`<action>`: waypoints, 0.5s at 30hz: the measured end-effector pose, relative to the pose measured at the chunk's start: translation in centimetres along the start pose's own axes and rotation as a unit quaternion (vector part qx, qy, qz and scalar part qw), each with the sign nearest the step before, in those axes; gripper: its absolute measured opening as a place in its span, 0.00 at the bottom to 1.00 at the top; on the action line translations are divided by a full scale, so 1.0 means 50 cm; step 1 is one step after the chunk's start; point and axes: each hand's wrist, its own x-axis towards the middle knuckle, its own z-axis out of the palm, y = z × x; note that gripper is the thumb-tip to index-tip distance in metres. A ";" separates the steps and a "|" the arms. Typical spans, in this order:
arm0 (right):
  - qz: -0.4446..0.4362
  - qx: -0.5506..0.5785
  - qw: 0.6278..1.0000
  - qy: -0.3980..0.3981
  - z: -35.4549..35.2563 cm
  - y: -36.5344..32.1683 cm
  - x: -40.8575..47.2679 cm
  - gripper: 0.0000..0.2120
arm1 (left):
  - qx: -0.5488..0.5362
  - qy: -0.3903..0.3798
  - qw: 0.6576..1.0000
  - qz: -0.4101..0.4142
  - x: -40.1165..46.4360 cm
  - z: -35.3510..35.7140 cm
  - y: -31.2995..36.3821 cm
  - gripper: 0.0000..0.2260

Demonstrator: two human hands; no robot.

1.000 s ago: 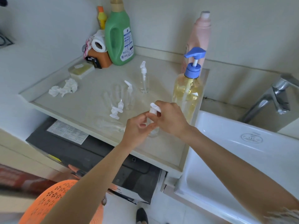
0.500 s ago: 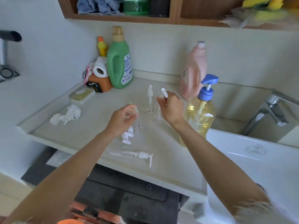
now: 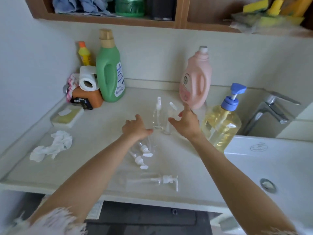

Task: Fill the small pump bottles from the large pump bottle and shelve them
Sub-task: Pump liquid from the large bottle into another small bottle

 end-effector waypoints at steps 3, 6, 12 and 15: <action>-0.040 0.036 0.997 0.055 -0.014 0.006 -0.059 0.33 | -0.014 -0.018 0.999 -0.030 0.017 -0.001 0.012 0.44; -0.090 0.089 0.986 0.111 -0.024 0.003 -0.107 0.26 | -0.143 0.017 0.989 -0.045 0.006 -0.018 0.006 0.36; -0.121 0.182 0.975 0.028 -0.020 -0.038 -0.133 0.19 | -0.550 0.083 0.825 0.101 -0.098 -0.120 -0.022 0.19; -0.066 0.281 0.947 -0.140 -0.029 -0.055 -0.135 0.27 | -0.673 -0.001 0.713 0.196 -0.180 -0.176 -0.004 0.16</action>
